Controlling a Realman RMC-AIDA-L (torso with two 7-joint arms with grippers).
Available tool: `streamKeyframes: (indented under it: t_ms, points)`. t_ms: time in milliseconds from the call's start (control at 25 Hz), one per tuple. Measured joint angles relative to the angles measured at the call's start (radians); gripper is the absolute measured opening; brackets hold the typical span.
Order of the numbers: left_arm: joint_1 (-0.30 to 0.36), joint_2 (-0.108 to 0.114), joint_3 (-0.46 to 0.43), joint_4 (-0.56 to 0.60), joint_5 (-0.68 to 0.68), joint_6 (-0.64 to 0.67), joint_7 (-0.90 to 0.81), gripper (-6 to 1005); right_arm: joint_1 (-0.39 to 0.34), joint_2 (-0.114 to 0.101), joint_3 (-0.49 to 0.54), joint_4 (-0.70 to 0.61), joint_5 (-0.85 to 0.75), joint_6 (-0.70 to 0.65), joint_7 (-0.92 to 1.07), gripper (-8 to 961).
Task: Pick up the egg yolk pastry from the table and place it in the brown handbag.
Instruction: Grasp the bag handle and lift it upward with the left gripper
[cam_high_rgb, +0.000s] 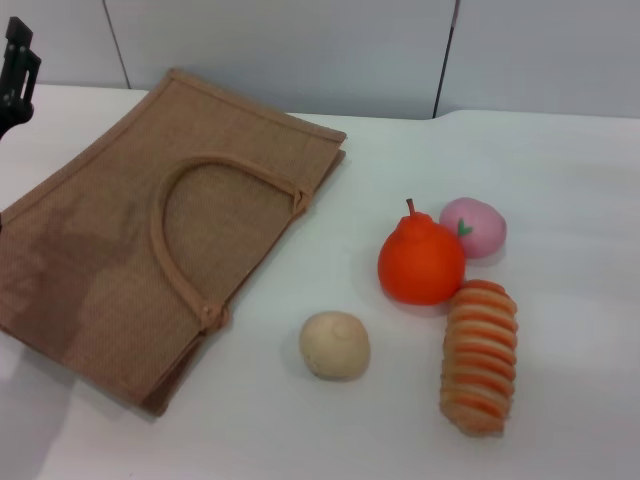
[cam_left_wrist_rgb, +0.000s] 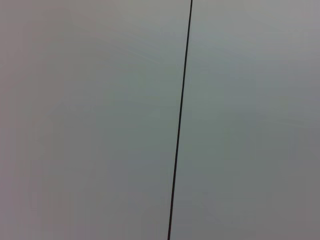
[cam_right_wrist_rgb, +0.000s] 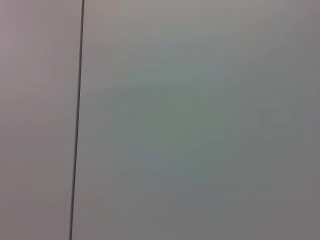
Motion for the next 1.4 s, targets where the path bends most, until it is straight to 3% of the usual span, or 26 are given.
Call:
streamKeyframes:
  t_ms: [1400]
  points:
    - [-0.001, 0.0, 0.003, 0.003, 0.0, 0.0, -0.002, 646, 0.0, 0.002, 0.003, 0.0, 0.0, 0.0, 0.0, 864]
